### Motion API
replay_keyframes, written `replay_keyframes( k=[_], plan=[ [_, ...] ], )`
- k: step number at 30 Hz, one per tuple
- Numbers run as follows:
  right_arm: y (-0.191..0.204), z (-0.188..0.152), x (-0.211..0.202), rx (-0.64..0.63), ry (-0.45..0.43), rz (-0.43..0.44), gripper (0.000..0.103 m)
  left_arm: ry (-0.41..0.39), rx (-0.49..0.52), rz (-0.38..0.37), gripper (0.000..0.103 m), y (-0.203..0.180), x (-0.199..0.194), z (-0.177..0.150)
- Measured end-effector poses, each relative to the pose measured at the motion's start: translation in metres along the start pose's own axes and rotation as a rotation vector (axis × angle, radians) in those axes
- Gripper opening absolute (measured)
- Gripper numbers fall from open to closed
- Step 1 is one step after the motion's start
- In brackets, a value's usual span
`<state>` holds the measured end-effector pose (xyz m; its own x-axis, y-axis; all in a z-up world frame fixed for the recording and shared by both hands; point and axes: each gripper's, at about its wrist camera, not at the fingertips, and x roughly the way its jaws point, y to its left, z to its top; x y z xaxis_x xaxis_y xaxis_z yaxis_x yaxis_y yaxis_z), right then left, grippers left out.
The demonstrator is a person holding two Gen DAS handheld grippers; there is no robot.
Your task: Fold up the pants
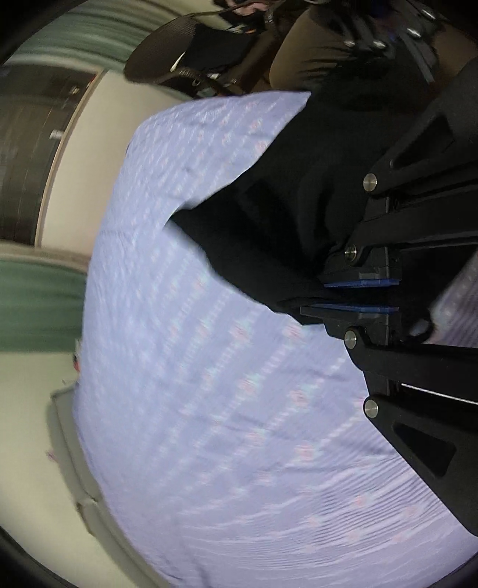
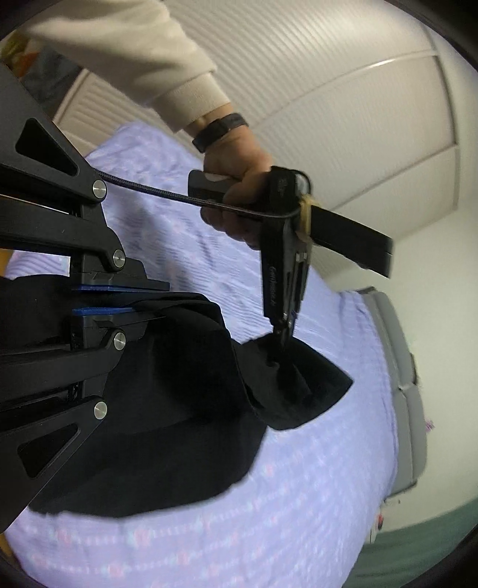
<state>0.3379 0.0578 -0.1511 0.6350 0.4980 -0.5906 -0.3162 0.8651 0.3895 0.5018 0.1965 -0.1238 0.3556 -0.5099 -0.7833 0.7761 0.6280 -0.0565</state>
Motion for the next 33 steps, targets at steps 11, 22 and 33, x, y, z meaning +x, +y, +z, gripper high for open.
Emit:
replay_keyframes(
  k=[11, 22, 33],
  plan=[
    [-0.006, -0.020, 0.067, 0.087, 0.097, 0.005, 0.010, -0.058, -0.128, 0.076, 0.020, 0.026, -0.002, -0.052],
    [0.032, -0.035, 0.067, -0.004, 0.094, -0.182, 0.056, -0.066, -0.197, 0.241, 0.023, 0.004, -0.022, -0.092],
    [0.049, -0.031, 0.012, -0.043, 0.007, -0.153, 0.072, -0.129, -0.329, 0.460, 0.031, -0.036, -0.103, -0.123]
  ],
)
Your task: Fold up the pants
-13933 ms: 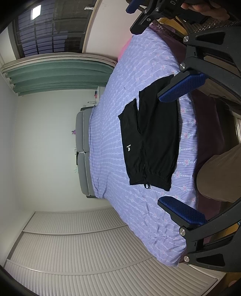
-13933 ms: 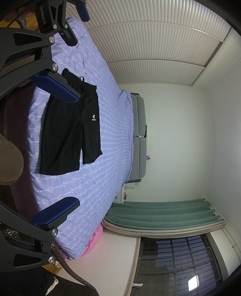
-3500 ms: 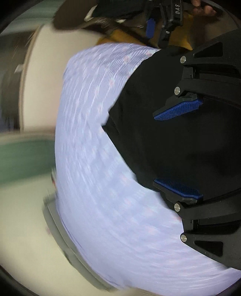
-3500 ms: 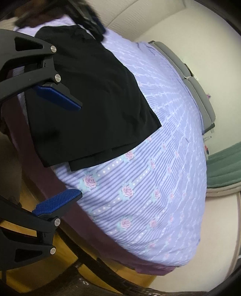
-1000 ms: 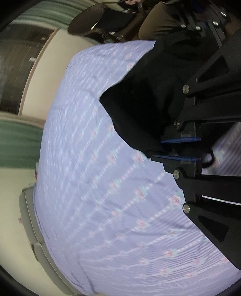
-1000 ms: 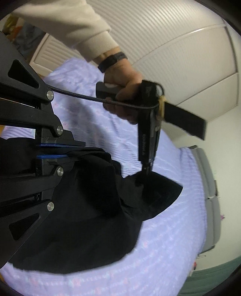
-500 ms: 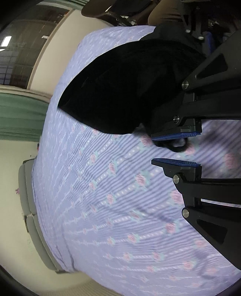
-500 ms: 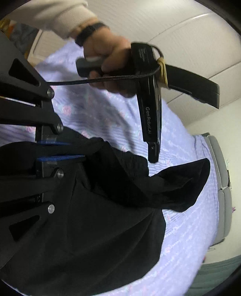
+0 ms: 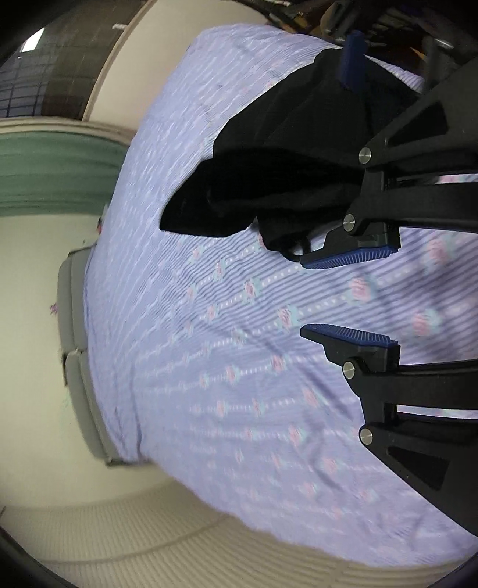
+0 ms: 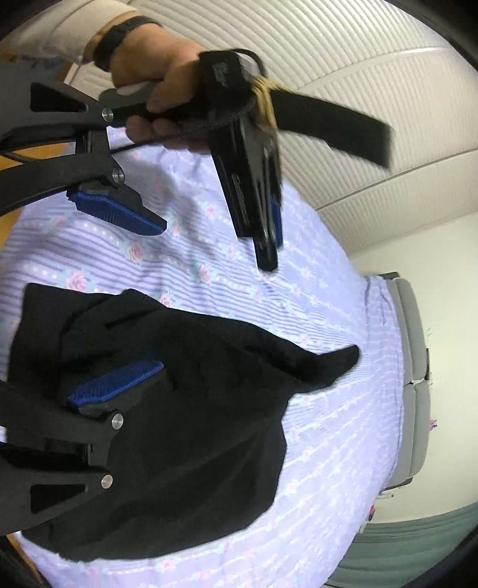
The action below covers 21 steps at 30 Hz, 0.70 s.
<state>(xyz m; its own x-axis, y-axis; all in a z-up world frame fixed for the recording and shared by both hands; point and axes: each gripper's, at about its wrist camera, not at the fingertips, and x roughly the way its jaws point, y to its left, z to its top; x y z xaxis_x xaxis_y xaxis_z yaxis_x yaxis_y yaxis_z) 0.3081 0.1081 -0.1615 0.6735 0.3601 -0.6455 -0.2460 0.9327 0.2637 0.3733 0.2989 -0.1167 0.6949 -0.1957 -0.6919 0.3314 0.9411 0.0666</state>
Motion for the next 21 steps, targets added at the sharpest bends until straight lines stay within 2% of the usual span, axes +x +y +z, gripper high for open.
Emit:
replay_keyframes(
  k=[3, 5, 9, 12, 15, 21],
  plan=[
    [-0.014, -0.002, -0.024, -0.002, -0.037, -0.008, 0.072, -0.030, -0.012, 0.044, 0.031, -0.025, -0.029, -0.008],
    [-0.026, -0.001, -0.041, -0.004, -0.067, -0.030, 0.072, -0.054, -0.021, 0.063, 0.037, -0.047, -0.045, -0.010],
    [-0.066, 0.001, -0.059, 0.005, -0.093, -0.093, 0.072, -0.085, -0.054, 0.022, 0.040, -0.088, -0.058, -0.008],
    [-0.097, 0.001, -0.062, 0.021, -0.087, -0.140, 0.072, -0.089, -0.042, -0.009, 0.040, -0.120, -0.049, -0.004],
    [-0.124, 0.006, -0.060, 0.056, -0.074, -0.166, 0.072, -0.063, -0.067, -0.035, 0.040, -0.140, -0.023, -0.001],
    [-0.159, 0.012, -0.064, 0.067, -0.064, -0.202, 0.072, -0.018, -0.134, -0.005, 0.042, -0.143, 0.019, -0.007]
  ],
)
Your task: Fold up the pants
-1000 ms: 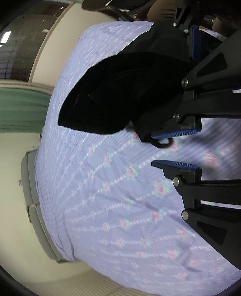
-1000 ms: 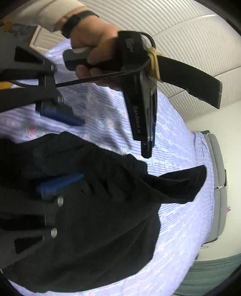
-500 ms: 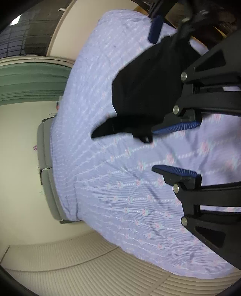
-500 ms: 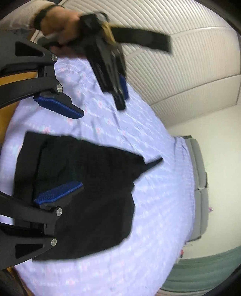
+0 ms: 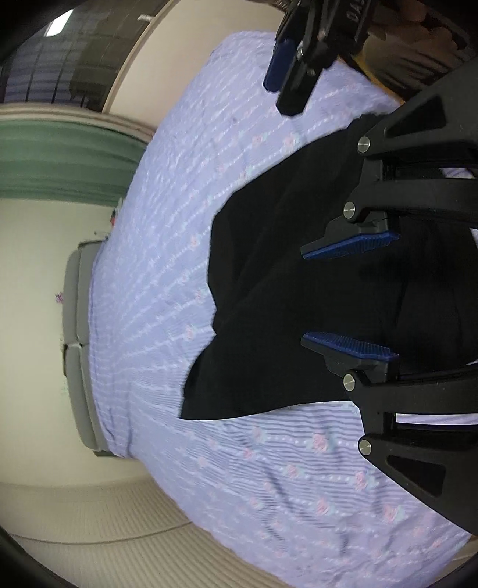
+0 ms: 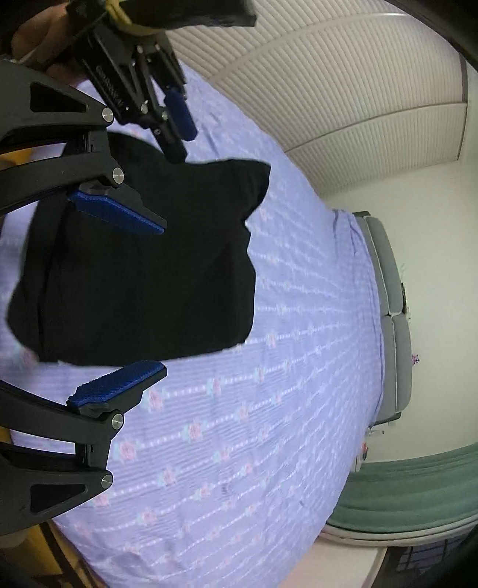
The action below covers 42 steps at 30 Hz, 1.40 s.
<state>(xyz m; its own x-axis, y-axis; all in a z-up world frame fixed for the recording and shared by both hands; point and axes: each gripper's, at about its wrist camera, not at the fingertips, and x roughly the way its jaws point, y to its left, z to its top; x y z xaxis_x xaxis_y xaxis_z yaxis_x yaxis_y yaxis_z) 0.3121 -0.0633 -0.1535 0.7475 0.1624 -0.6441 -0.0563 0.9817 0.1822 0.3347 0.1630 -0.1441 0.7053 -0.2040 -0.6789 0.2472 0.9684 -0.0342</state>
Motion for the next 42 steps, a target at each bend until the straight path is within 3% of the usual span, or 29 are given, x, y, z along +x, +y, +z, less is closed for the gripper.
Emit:
replay_keyframes(
  k=[2, 12, 16, 21, 25, 29, 33, 36, 39, 42],
  plan=[
    [-0.008, 0.004, 0.011, -0.002, 0.011, 0.007, 0.072, 0.013, -0.025, 0.016, 0.050, 0.006, 0.011, -0.001],
    [-0.034, 0.033, 0.085, 0.044, 0.129, 0.066, 0.072, 0.095, -0.098, 0.110, 0.054, 0.045, 0.059, -0.020],
    [-0.041, 0.039, 0.115, 0.058, 0.163, 0.040, 0.072, 0.078, -0.086, 0.129, 0.060, 0.046, 0.061, -0.022],
    [-0.045, 0.049, 0.134, 0.024, 0.195, 0.064, 0.072, 0.051, -0.110, 0.146, 0.059, 0.042, 0.044, -0.020],
    [-0.048, 0.074, 0.131, -0.089, 0.156, 0.115, 0.072, -0.009, -0.183, 0.183, 0.059, 0.015, 0.008, -0.014],
    [-0.046, 0.105, 0.137, -0.263, 0.171, 0.247, 0.072, -0.023, -0.254, 0.191, 0.059, -0.029, -0.004, -0.015],
    [-0.031, 0.125, 0.156, -0.476, 0.259, 0.351, 0.072, 0.002, -0.300, 0.203, 0.059, -0.065, 0.002, -0.019],
    [-0.018, 0.127, 0.176, -0.624, 0.345, 0.370, 0.071, -0.017, -0.376, 0.224, 0.059, -0.080, 0.003, -0.023],
    [-0.010, 0.127, 0.195, -0.705, 0.401, 0.417, 0.067, -0.035, -0.427, 0.267, 0.059, -0.096, 0.005, -0.030],
    [-0.005, 0.125, 0.215, -0.752, 0.475, 0.469, 0.057, -0.032, -0.455, 0.281, 0.059, -0.109, 0.010, -0.036]
  ],
)
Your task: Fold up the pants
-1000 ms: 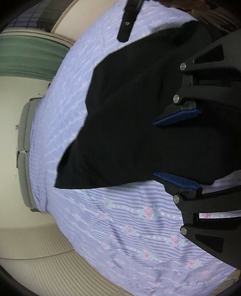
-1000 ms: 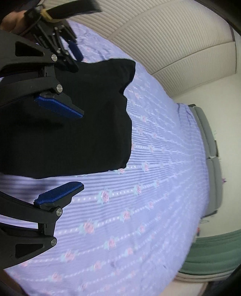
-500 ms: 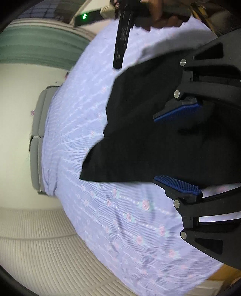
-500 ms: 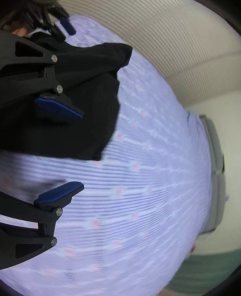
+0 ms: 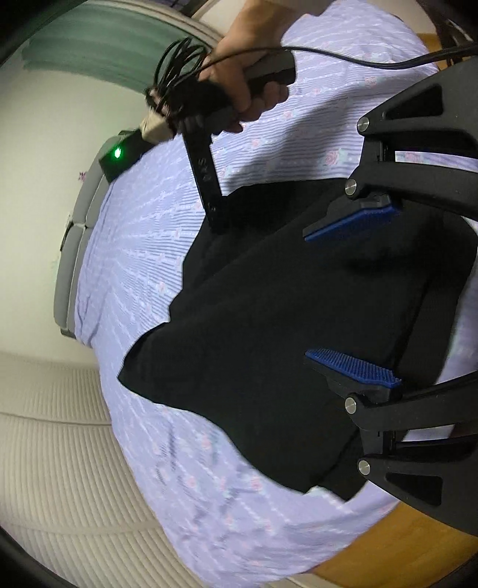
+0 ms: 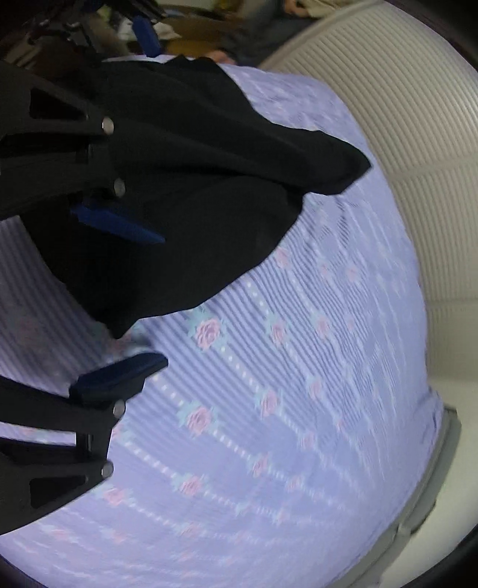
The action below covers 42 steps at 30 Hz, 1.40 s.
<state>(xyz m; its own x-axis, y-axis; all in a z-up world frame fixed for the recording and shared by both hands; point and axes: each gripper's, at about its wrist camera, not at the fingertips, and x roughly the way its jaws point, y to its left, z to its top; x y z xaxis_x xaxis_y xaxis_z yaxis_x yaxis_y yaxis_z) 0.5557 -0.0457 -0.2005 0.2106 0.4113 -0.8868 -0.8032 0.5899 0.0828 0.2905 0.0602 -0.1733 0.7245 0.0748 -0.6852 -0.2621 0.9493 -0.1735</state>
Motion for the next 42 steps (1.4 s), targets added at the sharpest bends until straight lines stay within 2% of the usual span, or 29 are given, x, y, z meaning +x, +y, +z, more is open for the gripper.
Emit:
replay_keyframes(
  k=[1, 3, 4, 10, 17, 20, 21, 22, 25, 26, 29, 32, 33, 35, 38, 42],
  plan=[
    [-0.002, 0.000, 0.007, -0.013, 0.023, 0.021, 0.053, -0.004, -0.001, 0.007, 0.059, -0.005, 0.000, -0.003],
    [-0.002, 0.002, 0.015, -0.034, 0.045, 0.064, 0.029, -0.008, 0.001, 0.018, 0.059, -0.008, 0.004, -0.006],
    [-0.002, 0.002, 0.018, -0.038, 0.054, 0.081, 0.013, -0.008, -0.002, 0.018, 0.059, -0.010, 0.005, -0.007],
    [-0.009, -0.009, 0.003, -0.041, 0.012, 0.065, 0.008, -0.020, 0.031, 0.001, 0.060, -0.020, 0.008, -0.009],
    [-0.040, -0.037, -0.016, 0.017, 0.031, -0.014, 0.006, -0.010, 0.044, -0.008, 0.060, -0.023, 0.008, -0.018],
    [-0.038, -0.041, -0.018, 0.029, 0.025, -0.032, 0.006, -0.011, 0.048, -0.009, 0.060, -0.022, 0.007, -0.021],
    [-0.035, -0.040, -0.019, 0.025, 0.022, -0.038, 0.007, -0.015, 0.051, -0.009, 0.060, -0.022, 0.005, -0.021],
    [-0.029, -0.039, -0.022, 0.021, 0.016, -0.048, 0.013, -0.020, 0.057, -0.007, 0.061, -0.023, 0.002, -0.023],
    [-0.019, -0.042, -0.037, 0.046, -0.050, -0.036, 0.049, -0.039, 0.084, -0.006, 0.064, -0.018, -0.006, -0.023],
    [-0.015, -0.045, -0.043, 0.067, -0.074, -0.024, 0.054, -0.043, 0.098, -0.010, 0.064, -0.015, -0.009, -0.021],
    [0.000, -0.059, -0.056, 0.154, -0.127, -0.006, 0.055, -0.052, 0.158, -0.030, 0.069, 0.003, -0.019, -0.012],
    [0.024, -0.079, -0.067, 0.241, -0.191, 0.009, 0.055, -0.053, 0.226, -0.050, 0.076, 0.038, -0.023, 0.003],
    [0.034, -0.087, -0.070, 0.279, -0.218, 0.020, 0.056, -0.051, 0.232, -0.053, 0.077, 0.046, -0.023, 0.007],
    [0.053, -0.104, -0.074, 0.359, -0.265, 0.021, 0.065, -0.033, 0.249, -0.073, 0.077, 0.078, -0.017, 0.024],
    [0.075, -0.121, -0.071, 0.488, -0.313, 0.020, 0.065, -0.038, 0.286, -0.087, 0.077, 0.114, -0.009, 0.044],
    [0.096, -0.135, -0.065, 0.611, -0.346, -0.054, 0.066, -0.028, 0.327, -0.134, 0.079, 0.143, 0.004, 0.064]
  ],
)
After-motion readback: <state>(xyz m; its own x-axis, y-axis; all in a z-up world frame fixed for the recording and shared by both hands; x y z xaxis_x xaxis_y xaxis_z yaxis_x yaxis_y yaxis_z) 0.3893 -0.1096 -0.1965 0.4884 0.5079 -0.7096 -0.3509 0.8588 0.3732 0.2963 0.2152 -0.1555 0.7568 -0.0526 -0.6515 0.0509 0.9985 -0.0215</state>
